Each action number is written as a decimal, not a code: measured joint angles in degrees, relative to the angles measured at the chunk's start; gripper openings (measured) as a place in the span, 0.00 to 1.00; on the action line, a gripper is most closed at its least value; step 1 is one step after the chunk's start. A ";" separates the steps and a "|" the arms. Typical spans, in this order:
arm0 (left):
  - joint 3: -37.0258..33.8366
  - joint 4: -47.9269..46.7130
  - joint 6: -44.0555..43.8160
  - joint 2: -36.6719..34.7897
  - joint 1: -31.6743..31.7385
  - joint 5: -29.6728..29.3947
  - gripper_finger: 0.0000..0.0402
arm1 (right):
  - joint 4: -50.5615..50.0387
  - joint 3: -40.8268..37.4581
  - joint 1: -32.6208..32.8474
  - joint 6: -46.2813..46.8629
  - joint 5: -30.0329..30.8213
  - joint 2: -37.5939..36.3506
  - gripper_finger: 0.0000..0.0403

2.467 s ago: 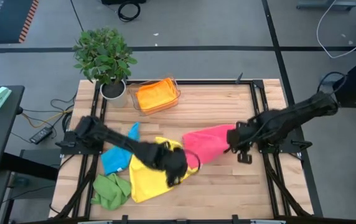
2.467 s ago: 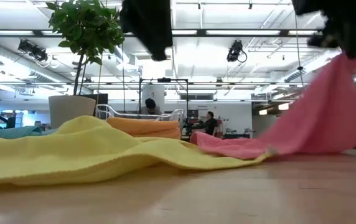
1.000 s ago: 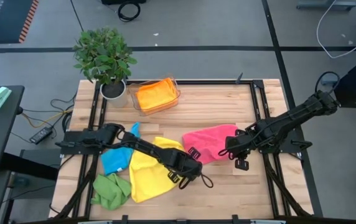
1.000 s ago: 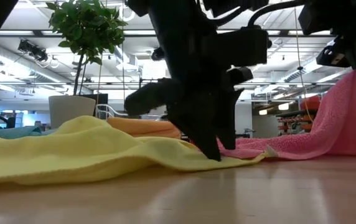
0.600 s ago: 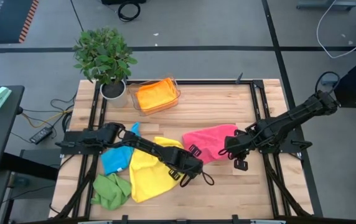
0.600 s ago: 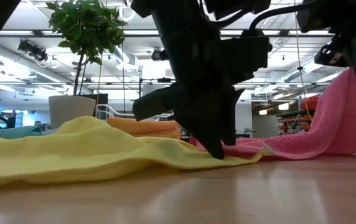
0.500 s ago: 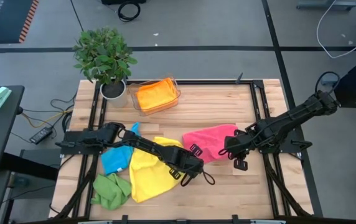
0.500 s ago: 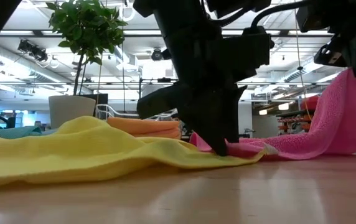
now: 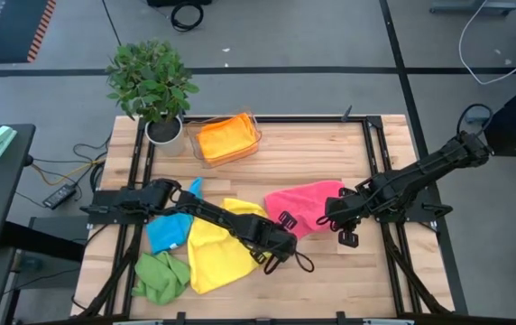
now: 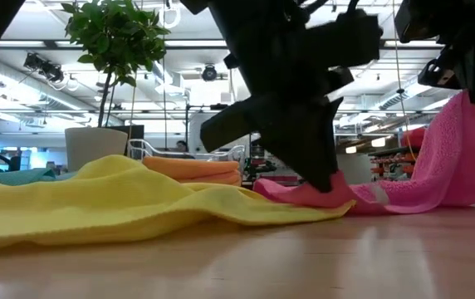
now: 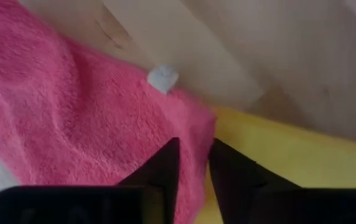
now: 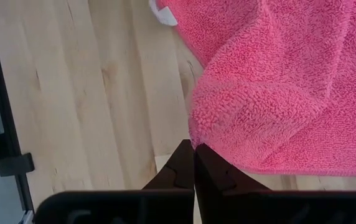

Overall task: Fold microfiber towels
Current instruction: Fold the pink microfiber cloth

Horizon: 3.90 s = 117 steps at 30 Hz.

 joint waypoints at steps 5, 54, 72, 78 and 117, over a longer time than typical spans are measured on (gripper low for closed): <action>0.00 0.64 -7.84 -0.01 0.04 -0.49 0.03 | -0.27 0.00 0.00 -0.02 0.00 -0.02 0.01; -50.75 41.39 -50.47 -31.61 3.85 -0.05 0.01 | 9.90 -15.84 13.84 25.33 2.21 -2.91 0.00; -41.13 40.36 -46.71 -25.96 23.27 3.08 0.01 | -8.11 -11.50 -10.01 19.28 3.85 -2.24 0.00; -34.65 38.67 -42.16 -21.27 25.28 4.15 0.02 | -7.65 -11.78 -12.71 15.91 -1.21 -2.15 0.00; -28.67 26.46 -44.39 -18.91 27.10 8.54 0.36 | -5.15 -12.63 -22.51 10.05 -0.57 -2.15 0.30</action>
